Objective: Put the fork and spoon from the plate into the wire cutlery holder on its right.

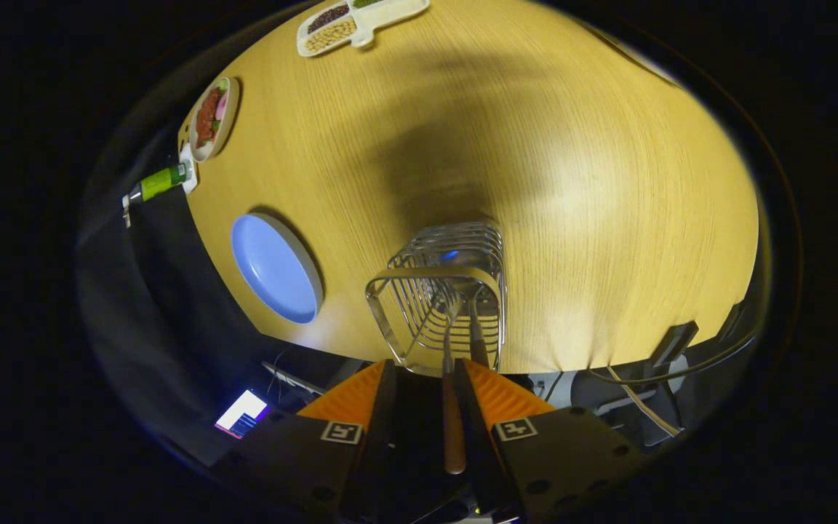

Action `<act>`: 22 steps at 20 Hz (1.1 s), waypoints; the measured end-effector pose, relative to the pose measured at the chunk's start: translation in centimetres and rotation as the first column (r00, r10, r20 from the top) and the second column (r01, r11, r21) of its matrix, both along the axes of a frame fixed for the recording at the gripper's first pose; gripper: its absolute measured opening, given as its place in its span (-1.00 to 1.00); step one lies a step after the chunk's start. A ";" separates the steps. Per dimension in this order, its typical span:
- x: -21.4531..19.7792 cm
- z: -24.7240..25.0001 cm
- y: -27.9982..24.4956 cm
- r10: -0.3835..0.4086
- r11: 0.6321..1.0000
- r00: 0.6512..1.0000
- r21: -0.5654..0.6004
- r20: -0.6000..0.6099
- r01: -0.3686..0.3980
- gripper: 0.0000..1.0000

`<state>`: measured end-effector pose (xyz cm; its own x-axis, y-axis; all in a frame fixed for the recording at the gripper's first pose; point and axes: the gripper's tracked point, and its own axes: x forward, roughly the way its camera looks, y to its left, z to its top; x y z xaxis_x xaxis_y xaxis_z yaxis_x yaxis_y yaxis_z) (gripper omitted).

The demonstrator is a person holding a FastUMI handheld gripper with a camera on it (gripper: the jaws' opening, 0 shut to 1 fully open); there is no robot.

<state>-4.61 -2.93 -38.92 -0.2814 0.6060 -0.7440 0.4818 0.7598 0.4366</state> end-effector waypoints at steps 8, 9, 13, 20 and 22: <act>3.6 3.1 -2.8 -0.040 0.992 0.903 -0.089 0.427 0.086 0.70; 4.3 3.7 -2.9 -0.054 0.988 0.870 -0.101 0.491 0.118 0.73; 7.0 7.7 -4.7 -0.067 0.954 0.676 -0.152 0.734 0.260 0.94; 9.0 18.4 -8.5 0.082 0.868 0.293 -0.213 0.953 0.449 0.98; 9.0 22.1 -9.6 0.174 0.834 0.168 -0.236 0.970 0.499 0.98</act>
